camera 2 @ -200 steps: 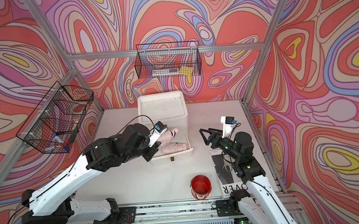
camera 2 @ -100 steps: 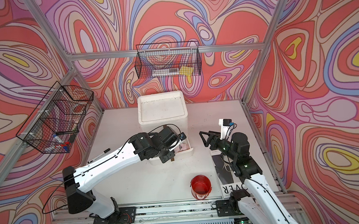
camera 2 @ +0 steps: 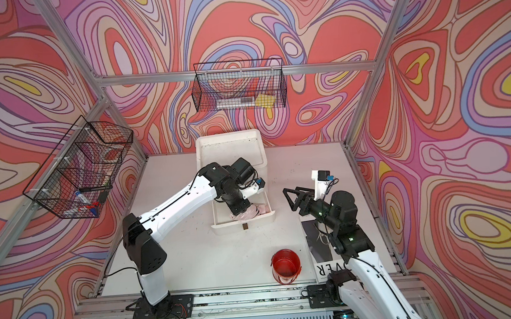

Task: Place the umbrella in the drawer by color
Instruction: Place the umbrella in the drawer.

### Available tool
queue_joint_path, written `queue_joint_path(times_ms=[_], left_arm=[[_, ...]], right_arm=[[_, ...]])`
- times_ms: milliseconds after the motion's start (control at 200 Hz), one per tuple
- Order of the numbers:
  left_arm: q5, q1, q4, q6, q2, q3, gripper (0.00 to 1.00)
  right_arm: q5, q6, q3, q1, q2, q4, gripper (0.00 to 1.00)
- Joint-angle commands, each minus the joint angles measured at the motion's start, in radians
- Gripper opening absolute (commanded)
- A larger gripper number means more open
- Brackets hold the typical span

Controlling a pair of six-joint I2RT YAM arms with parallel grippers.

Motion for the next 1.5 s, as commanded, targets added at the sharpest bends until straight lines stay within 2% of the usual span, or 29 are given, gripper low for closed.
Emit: queue_joint_path(times_ms=[0, 175, 290, 391, 566, 641, 666, 706, 806, 996, 1107, 1177, 1237, 1287, 1372, 1492], left_arm=[[-0.012, 0.014, -0.086, 0.03, 0.033, -0.01, 0.0], [-0.292, 0.025, 0.007, 0.041, 0.042, -0.061, 0.0], [-0.338, 0.025, 0.057, 0.049, 0.036, -0.048, 0.0], [-0.303, 0.025, 0.121, 0.056, 0.004, -0.071, 0.0], [-0.06, 0.025, 0.259, 0.019, -0.067, -0.178, 0.0], [-0.001, 0.025, 0.317, -0.013, -0.08, -0.226, 0.08], [0.01, 0.025, 0.332, -0.024, -0.083, -0.237, 0.15], [0.005, 0.025, 0.354, -0.044, -0.085, -0.251, 0.32], [-0.054, 0.025, 0.389, -0.08, -0.104, -0.27, 0.48], [-0.138, 0.026, 0.451, -0.182, -0.216, -0.265, 0.63], [-0.139, 0.026, 0.523, -0.254, -0.327, -0.281, 0.66], [-0.157, 0.026, 0.623, -0.292, -0.42, -0.331, 0.79], [-0.217, 0.027, 0.721, -0.323, -0.497, -0.385, 0.91], [-0.28, 0.034, 0.783, -0.344, -0.544, -0.413, 0.97], [-0.399, 0.072, 0.784, -0.379, -0.557, -0.385, 0.99], [-0.424, 0.195, 0.672, -0.423, -0.483, -0.266, 0.99]], right_arm=[[-0.011, 0.001, -0.018, 0.005, -0.005, 0.02, 0.76], [-0.012, 0.001, -0.019, 0.006, 0.005, 0.022, 0.76], [-0.015, 0.004, -0.025, 0.005, 0.009, 0.027, 0.76], [-0.013, 0.01, -0.033, 0.005, 0.011, 0.032, 0.76], [-0.017, 0.02, -0.036, 0.005, 0.015, 0.036, 0.76], [-0.02, 0.024, -0.032, 0.005, 0.021, 0.039, 0.76], [-0.022, 0.024, -0.029, 0.005, 0.023, 0.039, 0.76], [-0.024, 0.027, -0.025, 0.005, 0.027, 0.038, 0.76], [-0.03, 0.029, -0.019, 0.006, 0.036, 0.035, 0.76], [-0.025, 0.026, -0.019, 0.005, 0.069, 0.035, 0.76], [0.011, 0.0, -0.008, 0.006, 0.102, 0.003, 0.76], [0.06, -0.047, 0.0, 0.011, 0.113, -0.029, 0.76], [0.111, -0.086, 0.01, 0.025, 0.126, -0.066, 0.74], [0.143, -0.109, 0.024, 0.054, 0.142, -0.093, 0.73], [0.195, -0.145, 0.048, 0.13, 0.188, -0.127, 0.72], [0.299, -0.192, 0.091, 0.275, 0.268, -0.171, 0.71]])
